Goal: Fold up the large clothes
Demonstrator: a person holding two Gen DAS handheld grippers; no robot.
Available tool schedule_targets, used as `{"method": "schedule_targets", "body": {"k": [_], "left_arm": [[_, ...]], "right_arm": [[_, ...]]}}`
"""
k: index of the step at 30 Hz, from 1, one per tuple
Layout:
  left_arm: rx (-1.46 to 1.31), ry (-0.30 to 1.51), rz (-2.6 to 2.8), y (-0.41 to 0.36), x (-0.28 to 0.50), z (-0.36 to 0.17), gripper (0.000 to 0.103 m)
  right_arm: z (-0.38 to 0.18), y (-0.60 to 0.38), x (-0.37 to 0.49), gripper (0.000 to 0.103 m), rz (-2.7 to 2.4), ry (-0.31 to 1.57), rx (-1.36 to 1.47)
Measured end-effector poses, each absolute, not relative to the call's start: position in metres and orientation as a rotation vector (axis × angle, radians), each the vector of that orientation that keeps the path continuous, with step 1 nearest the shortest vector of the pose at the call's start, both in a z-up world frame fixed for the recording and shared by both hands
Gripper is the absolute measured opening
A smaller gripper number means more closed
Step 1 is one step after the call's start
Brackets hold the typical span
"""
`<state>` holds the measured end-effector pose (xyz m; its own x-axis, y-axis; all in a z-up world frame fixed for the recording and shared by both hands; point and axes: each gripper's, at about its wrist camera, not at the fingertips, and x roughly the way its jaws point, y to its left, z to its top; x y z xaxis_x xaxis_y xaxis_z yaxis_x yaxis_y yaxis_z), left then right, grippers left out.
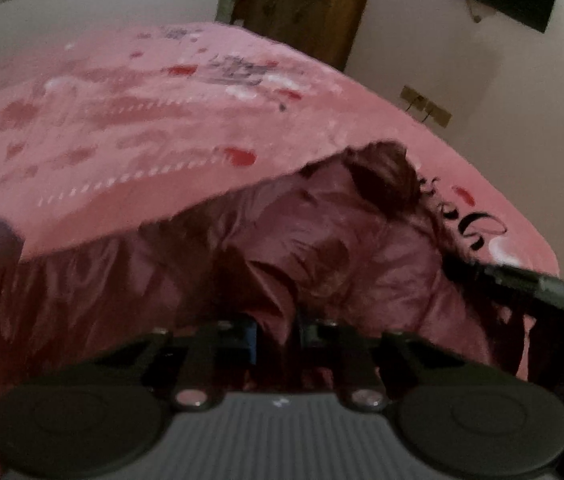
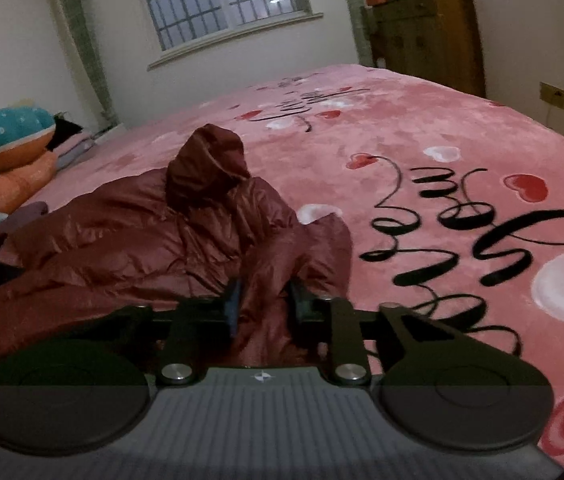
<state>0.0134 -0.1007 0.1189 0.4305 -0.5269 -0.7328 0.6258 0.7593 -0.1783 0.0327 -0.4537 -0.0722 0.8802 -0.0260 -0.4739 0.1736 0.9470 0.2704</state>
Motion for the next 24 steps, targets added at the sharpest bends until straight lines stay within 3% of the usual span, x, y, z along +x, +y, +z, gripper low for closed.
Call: {"method": "schedule_targets", "body": {"k": [8, 11, 13, 15, 18, 21, 22, 23, 24], "left_arm": [[0.183, 0.702, -0.706, -0.144, 0.040, 0.142, 0.016], [0.235, 0.615, -0.656, -0.152, 0.054, 0.143, 0.030], [0.236, 0.579, -0.608, -0.148, 0.063, 0.145, 0.055], [0.218, 0.555, -0.573, -0.138, 0.068, 0.148, 0.067], [0.197, 0.522, -0.565, -0.114, 0.060, 0.156, 0.068], [0.157, 0.485, -0.620, -0.093, 0.036, 0.164, 0.073], [0.135, 0.475, -0.652, -0.088, 0.028, 0.165, 0.075], [0.111, 0.468, -0.693, -0.083, 0.020, 0.164, 0.076], [0.091, 0.465, -0.735, -0.082, 0.014, 0.162, 0.078]], "right_arm": [[-0.072, -0.462, 0.012, 0.016, -0.201, 0.498, 0.282], [-0.074, -0.466, 0.007, 0.016, -0.224, 0.518, 0.296], [-0.077, -0.467, 0.008, 0.016, -0.233, 0.534, 0.304], [-0.079, -0.470, 0.010, 0.016, -0.231, 0.541, 0.311], [-0.079, -0.472, 0.011, 0.019, -0.229, 0.546, 0.319], [-0.077, -0.482, 0.013, 0.041, -0.254, 0.535, 0.358], [-0.075, -0.483, 0.009, 0.054, -0.264, 0.525, 0.376], [-0.073, -0.484, 0.007, 0.060, -0.269, 0.509, 0.394], [-0.070, -0.485, 0.005, 0.060, -0.270, 0.487, 0.408]]}}
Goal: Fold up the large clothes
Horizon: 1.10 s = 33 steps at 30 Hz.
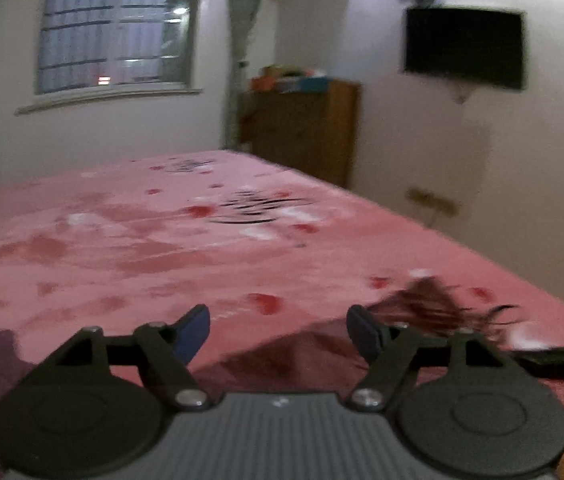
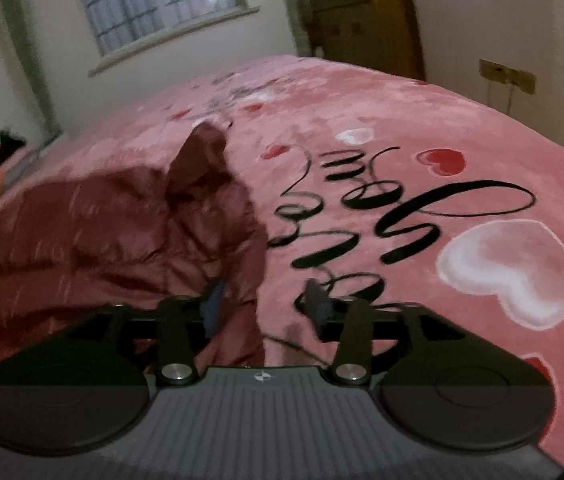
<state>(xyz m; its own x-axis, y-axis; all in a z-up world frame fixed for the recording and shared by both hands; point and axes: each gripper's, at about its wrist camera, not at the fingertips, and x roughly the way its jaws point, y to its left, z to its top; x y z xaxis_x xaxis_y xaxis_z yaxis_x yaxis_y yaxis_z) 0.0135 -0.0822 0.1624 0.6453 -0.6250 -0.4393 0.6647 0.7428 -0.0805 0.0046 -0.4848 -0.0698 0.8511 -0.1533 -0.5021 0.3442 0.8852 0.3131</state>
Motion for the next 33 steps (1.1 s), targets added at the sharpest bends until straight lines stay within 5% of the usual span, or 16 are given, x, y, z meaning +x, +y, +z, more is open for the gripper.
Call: {"method": "schedule_targets", "body": {"k": [6, 8, 13, 23, 25, 33], "left_arm": [[0.136, 0.527, -0.872, -0.099, -0.004, 0.125, 0.083], [0.135, 0.555, -0.873, -0.104, -0.002, 0.114, 0.083], [0.077, 0.568, -0.930, -0.099, -0.003, 0.108, 0.082], [-0.089, 0.707, -0.650, -0.055, 0.040, 0.061, 0.082], [-0.132, 0.695, -0.548, -0.039, 0.045, 0.057, 0.074], [-0.165, 0.691, -0.330, -0.008, 0.069, 0.043, 0.070]], "right_arm": [[-0.037, -0.460, 0.000, 0.061, -0.215, 0.344, 0.371], [-0.030, -0.442, 0.009, 0.076, -0.146, 0.339, 0.339], [-0.017, -0.383, 0.044, 0.091, 0.024, 0.365, 0.129], [-0.055, -0.382, 0.119, 0.091, -0.009, 0.549, 0.200], [-0.061, -0.396, 0.125, 0.091, -0.070, 0.556, 0.237], [-0.070, -0.404, 0.140, 0.081, -0.161, 0.570, 0.262]]}}
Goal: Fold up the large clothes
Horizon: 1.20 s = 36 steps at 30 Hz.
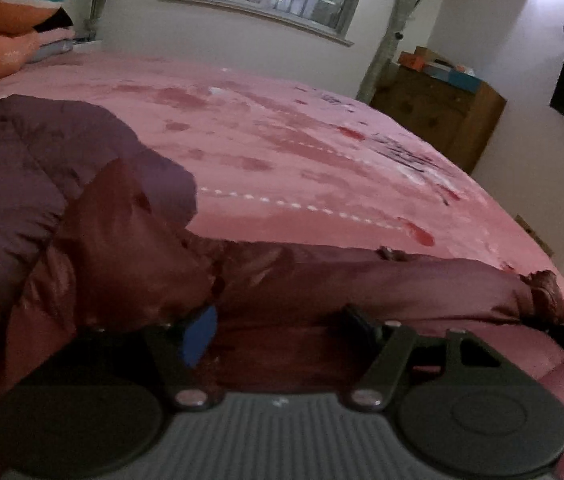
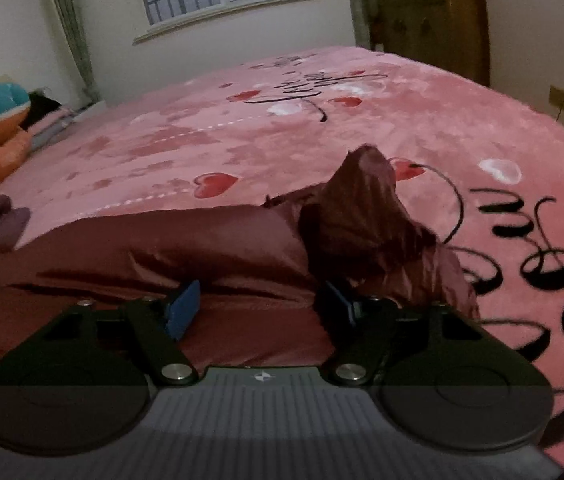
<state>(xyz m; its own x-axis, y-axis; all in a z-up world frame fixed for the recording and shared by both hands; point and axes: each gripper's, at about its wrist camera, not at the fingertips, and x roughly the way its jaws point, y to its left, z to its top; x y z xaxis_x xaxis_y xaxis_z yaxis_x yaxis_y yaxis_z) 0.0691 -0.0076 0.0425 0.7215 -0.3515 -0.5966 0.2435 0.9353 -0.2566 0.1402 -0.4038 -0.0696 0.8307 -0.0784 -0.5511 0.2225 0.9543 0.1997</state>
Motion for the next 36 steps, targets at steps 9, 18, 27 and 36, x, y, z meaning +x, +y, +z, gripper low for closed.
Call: {"method": "schedule_targets", "body": {"k": [9, 18, 27, 36], "left_arm": [[-0.139, 0.692, -0.293, -0.004, 0.088, 0.021, 0.073], [-0.173, 0.666, -0.309, -0.001, 0.093, 0.007, 0.076], [-0.190, 0.660, -0.327, 0.001, 0.095, 0.004, 0.080], [-0.245, 0.596, -0.356, 0.000, 0.060, 0.051, 0.085]], "right_arm": [[-0.084, -0.436, 0.142, 0.084, -0.267, 0.583, 0.363], [-0.092, -0.431, 0.145, 0.092, -0.285, 0.569, 0.305], [-0.097, -0.430, 0.150, 0.096, -0.289, 0.558, 0.274], [-0.073, -0.460, 0.123, 0.103, -0.238, 0.446, 0.462]]}}
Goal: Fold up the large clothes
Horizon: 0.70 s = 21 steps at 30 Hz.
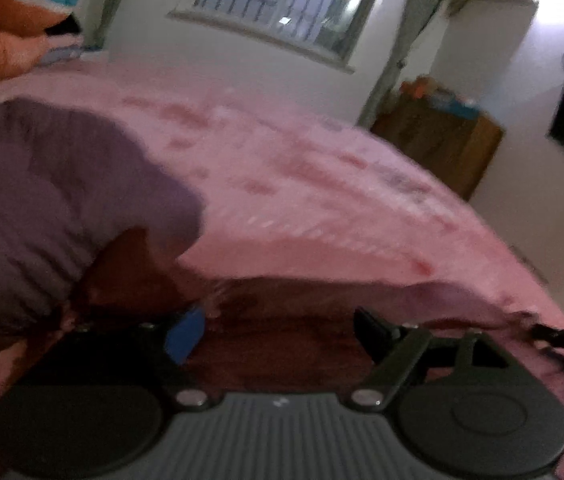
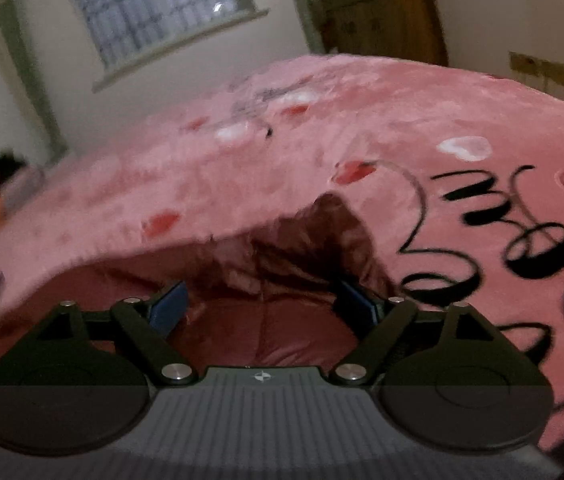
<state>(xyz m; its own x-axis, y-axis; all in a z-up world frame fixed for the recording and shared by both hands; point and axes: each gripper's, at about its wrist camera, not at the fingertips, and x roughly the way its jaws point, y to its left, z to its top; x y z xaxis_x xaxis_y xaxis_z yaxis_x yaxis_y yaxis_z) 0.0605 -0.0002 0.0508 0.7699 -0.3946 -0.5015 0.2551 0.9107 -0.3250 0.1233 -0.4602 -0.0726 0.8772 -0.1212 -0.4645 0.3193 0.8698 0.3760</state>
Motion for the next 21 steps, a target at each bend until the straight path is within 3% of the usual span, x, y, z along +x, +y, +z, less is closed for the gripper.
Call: {"method": "schedule_targets", "body": {"k": [4, 12, 21], "left_arm": [[-0.232, 0.506, -0.448, -0.035, 0.024, 0.082, 0.099], [-0.144, 0.637, -0.474, -0.112, 0.010, 0.062, 0.099], [-0.045, 0.594, -0.399, -0.125, 0.009, 0.027, 0.101]], "right_arm": [[-0.045, -0.442, 0.101, 0.103, -0.234, 0.426, 0.341], [-0.044, -0.378, 0.067, 0.103, -0.161, 0.486, 0.114], [-0.076, -0.371, 0.082, 0.103, -0.156, 0.532, 0.070]]}}
